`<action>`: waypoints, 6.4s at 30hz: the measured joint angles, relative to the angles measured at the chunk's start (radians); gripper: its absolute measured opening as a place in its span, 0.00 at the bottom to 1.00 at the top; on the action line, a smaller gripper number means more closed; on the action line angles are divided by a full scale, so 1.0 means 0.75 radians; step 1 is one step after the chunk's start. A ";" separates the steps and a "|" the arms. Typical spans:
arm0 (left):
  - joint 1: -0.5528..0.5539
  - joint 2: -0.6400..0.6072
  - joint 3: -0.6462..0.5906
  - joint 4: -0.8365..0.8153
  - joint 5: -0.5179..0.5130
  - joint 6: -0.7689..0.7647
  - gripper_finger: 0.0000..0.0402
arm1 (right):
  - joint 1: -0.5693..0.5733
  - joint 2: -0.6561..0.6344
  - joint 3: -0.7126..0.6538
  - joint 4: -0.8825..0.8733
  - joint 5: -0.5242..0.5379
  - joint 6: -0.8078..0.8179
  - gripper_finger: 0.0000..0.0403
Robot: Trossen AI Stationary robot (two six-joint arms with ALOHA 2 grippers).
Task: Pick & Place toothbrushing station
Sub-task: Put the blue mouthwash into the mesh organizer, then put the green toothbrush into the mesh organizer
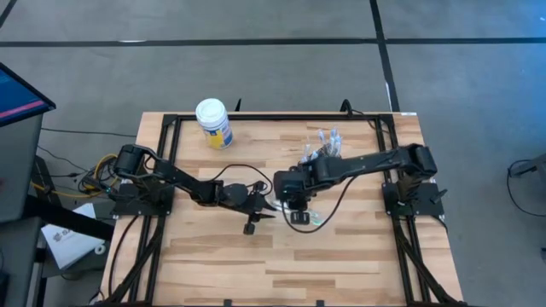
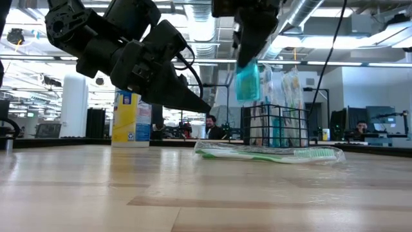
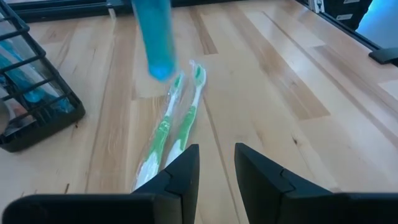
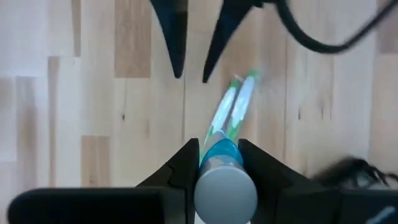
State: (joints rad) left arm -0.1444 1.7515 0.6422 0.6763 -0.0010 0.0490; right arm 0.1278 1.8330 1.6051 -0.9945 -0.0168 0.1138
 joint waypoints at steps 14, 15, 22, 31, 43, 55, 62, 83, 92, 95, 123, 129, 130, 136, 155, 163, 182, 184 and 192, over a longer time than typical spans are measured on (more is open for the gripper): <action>0.000 0.002 -0.001 -0.005 0.001 -0.002 0.24 | -0.070 -0.244 -0.087 -0.242 0.126 0.200 0.20; 0.000 0.002 -0.001 -0.005 0.001 -0.002 0.24 | -0.080 -0.273 -0.109 -0.239 0.136 0.213 0.20; 0.000 0.003 -0.001 -0.005 0.001 -0.003 0.24 | -0.194 -0.471 -0.321 -0.214 0.202 0.343 0.20; 0.000 0.003 -0.001 0.000 0.001 -0.003 0.24 | -0.364 -0.604 -0.502 -0.063 0.210 0.318 0.20; 0.000 0.003 -0.001 -0.002 0.001 -0.003 0.24 | -0.463 -0.603 -0.530 0.002 0.215 0.259 0.20; 0.000 0.003 -0.001 -0.005 0.002 -0.006 0.24 | -0.481 -0.603 -0.533 0.008 0.269 0.257 0.20; 0.000 0.003 -0.001 -0.006 0.002 -0.017 0.24 | -0.508 -0.638 -0.663 0.130 0.271 0.253 0.20; 0.000 0.004 -0.001 -0.005 0.002 -0.017 0.24 | -0.567 -0.669 -0.717 0.230 0.269 0.197 0.20; 0.000 0.003 -0.001 -0.005 0.002 -0.017 0.24 | -0.589 -0.668 -0.825 0.350 0.264 0.187 0.20; 0.000 0.004 -0.001 -0.005 0.002 -0.017 0.24 | -0.601 -0.668 -0.836 0.364 0.260 0.187 0.20; 0.000 0.004 -0.001 -0.004 0.002 -0.017 0.24 | -0.608 -0.670 -1.013 0.572 0.188 0.199 0.22; 0.000 0.004 -0.001 -0.004 0.002 -0.017 0.24 | -0.608 -0.670 -1.013 0.572 0.188 0.199 0.24; 0.000 0.004 -0.001 -0.004 0.002 -0.017 0.24 | -0.608 -0.670 -1.013 0.572 0.188 0.199 0.25; 0.000 0.004 -0.001 -0.004 0.002 -0.017 0.24 | -0.607 -0.670 -1.013 0.571 0.184 0.199 0.28; 0.000 0.004 -0.001 -0.004 0.002 -0.017 0.24 | -0.571 -0.669 -1.013 0.574 0.187 0.187 0.31; 0.000 0.004 -0.001 -0.004 0.001 -0.017 0.24 | -0.571 -0.669 -1.013 0.569 0.190 0.183 0.36; 0.000 0.004 -0.001 -0.004 0.001 -0.017 0.24 | -0.554 -0.679 -0.980 0.511 0.193 0.173 0.32; 0.000 0.004 -0.001 -0.004 0.002 -0.017 0.24 | -0.544 -0.694 -0.979 0.503 0.193 0.173 0.32; 0.000 0.004 -0.001 -0.004 0.001 -0.017 0.24 | -0.501 -0.804 -0.979 0.495 0.193 0.198 0.31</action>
State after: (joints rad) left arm -0.1446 1.7542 0.6415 0.6731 -0.0002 0.0364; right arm -0.2478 1.2300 0.8707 -0.6234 0.1283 0.2623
